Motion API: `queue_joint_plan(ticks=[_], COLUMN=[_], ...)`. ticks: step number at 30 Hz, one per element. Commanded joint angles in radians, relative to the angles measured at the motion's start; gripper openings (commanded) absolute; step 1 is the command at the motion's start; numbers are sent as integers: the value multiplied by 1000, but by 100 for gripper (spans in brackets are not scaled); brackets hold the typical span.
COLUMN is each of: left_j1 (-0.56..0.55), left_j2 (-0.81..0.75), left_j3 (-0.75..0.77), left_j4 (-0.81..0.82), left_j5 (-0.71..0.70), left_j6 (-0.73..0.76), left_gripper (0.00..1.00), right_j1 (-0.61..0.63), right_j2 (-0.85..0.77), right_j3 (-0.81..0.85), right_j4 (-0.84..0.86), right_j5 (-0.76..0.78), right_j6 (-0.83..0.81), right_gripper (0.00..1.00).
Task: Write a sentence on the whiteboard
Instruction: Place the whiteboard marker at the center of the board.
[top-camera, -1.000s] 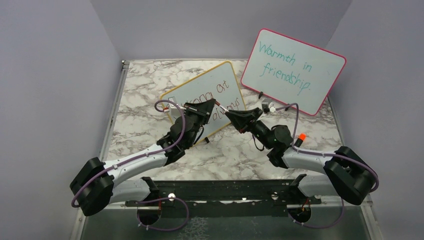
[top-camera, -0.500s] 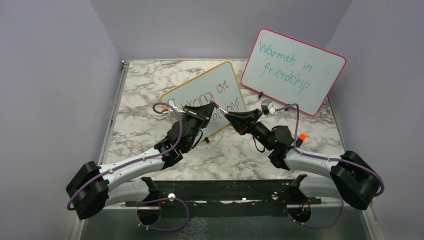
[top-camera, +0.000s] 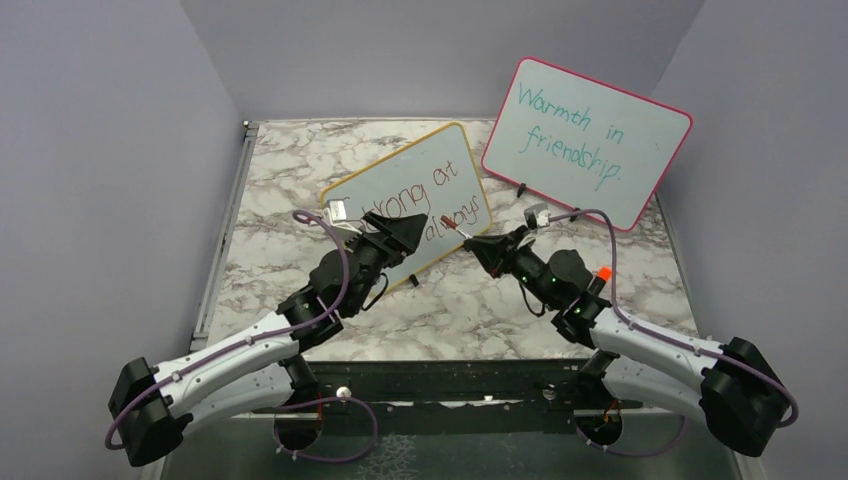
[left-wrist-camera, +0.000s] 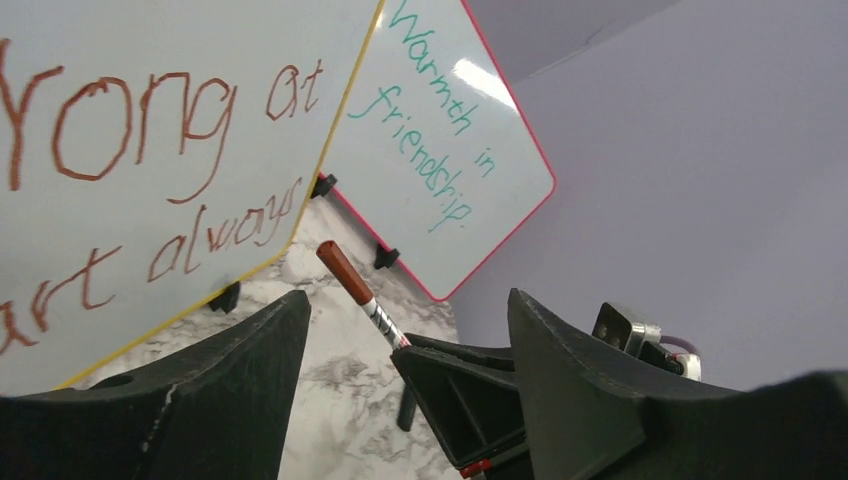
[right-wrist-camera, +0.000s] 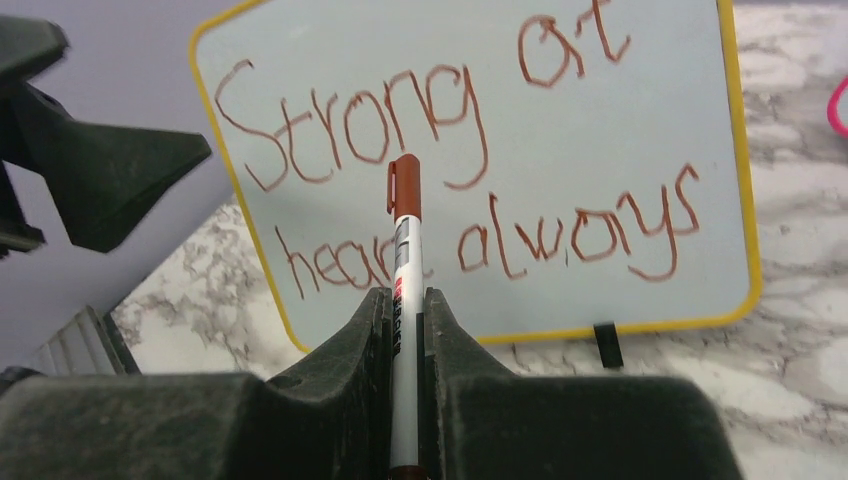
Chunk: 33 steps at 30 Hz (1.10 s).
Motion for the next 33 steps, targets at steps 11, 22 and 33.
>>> queue_joint_plan(ticks=[11, 22, 33], left_j1=[1, 0, 0], left_j2=[-257, -484, -555], left_j3=[141, 127, 174], left_j4=[-561, -664, -756], left_j5=[-202, -243, -247], left_j6=[530, 590, 606], left_gripper=[94, 98, 99], right_j1=[-2, -2, -1], right_j2=[24, 215, 8], right_j3=[-184, -236, -218], right_j4=[-190, -54, -360], right_j5=[28, 54, 206], right_j6=[159, 283, 308], right_gripper=[2, 15, 77])
